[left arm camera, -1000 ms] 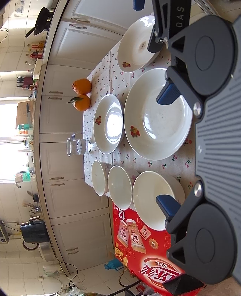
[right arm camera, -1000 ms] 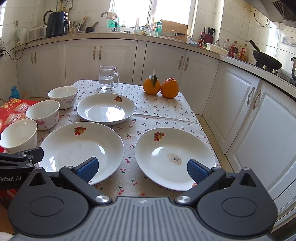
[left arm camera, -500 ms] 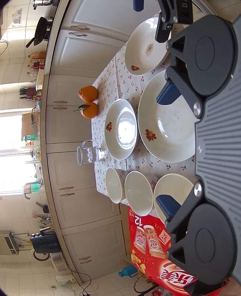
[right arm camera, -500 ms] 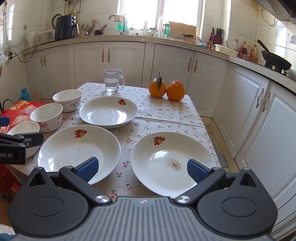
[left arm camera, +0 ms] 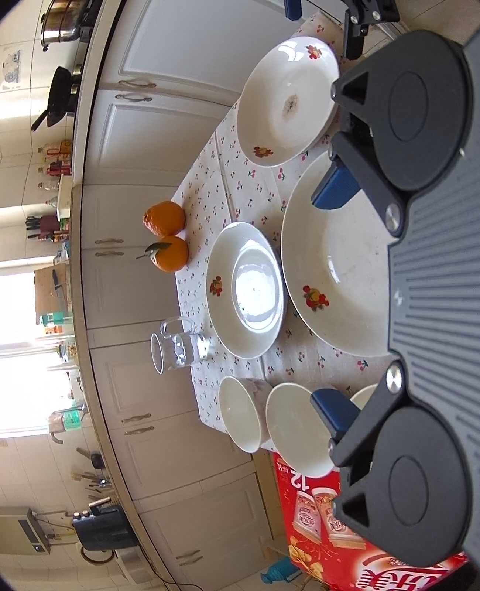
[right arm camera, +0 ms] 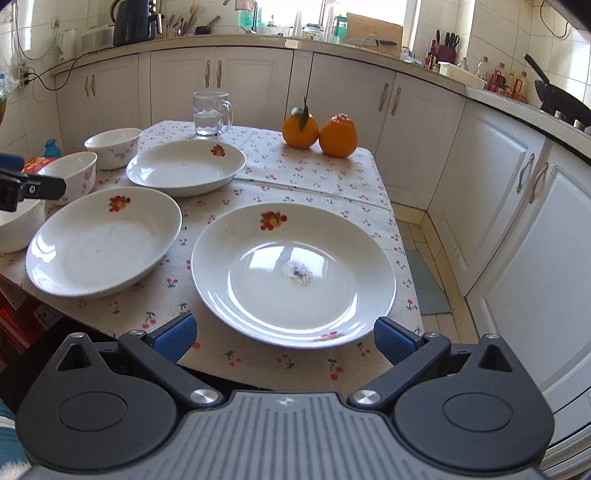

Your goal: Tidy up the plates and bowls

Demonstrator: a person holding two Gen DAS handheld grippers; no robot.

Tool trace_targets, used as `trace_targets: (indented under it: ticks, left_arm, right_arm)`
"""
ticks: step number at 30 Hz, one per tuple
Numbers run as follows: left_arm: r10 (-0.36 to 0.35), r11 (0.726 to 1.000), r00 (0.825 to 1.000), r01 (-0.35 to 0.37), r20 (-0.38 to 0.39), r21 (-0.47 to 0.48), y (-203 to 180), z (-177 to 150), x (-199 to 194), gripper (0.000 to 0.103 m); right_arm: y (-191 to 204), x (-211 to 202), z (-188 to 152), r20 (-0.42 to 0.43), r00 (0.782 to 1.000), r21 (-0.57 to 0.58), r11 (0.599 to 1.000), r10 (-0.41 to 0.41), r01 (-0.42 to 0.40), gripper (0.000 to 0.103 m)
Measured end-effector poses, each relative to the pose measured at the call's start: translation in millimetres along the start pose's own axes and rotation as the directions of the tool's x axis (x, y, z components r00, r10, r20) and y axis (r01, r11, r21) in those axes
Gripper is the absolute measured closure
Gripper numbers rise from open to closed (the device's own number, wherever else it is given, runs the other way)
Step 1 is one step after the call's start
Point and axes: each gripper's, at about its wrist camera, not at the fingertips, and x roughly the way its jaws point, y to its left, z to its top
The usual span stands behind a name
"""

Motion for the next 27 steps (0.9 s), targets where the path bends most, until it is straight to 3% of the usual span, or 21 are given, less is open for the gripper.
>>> trace_targets:
  ticks: [9, 14, 19, 21, 26, 27]
  left_arm:
    - [-0.091, 0.994, 0.994, 0.095, -0.066, 0.056, -15, 20, 30, 0.001]
    - [-0.168, 0.984, 0.980, 0.173, -0.105, 0.037, -19, 33, 50, 0.001]
    - [-0.214, 0.970, 0.965, 0.229, -0.153, 0.086, -34, 47, 74, 0.001]
    - [-0.258, 0.956, 0.947, 0.279, -0.190, 0.094, -42, 53, 85, 0.001]
    - [-0.384, 0.907, 0.878, 0.417, -0.287, 0.064, -63, 66, 114, 0.001]
    - [-0.389, 0.902, 0.871, 0.427, -0.301, 0.069, -69, 67, 119, 0.001]
  right_arm:
    - [-20, 39, -13, -0.062, 0.996, 0.058, 0.996, 0.066, -0.063, 0.000]
    - [-29, 54, -13, -0.081, 0.992, 0.060, 0.994, 0.094, -0.089, 0.000]
    - [-36, 59, -12, -0.067, 0.988, 0.039, 0.990, 0.137, -0.135, 0.000]
    - [-38, 60, -13, -0.059, 0.986, 0.025, 0.988, 0.155, -0.154, 0.000]
    - [-47, 60, -16, -0.030, 0.982, 0.001, 0.983, 0.186, -0.186, 0.000]
    - [-48, 60, -17, -0.018, 0.982, -0.002, 0.982, 0.188, -0.188, 0.000]
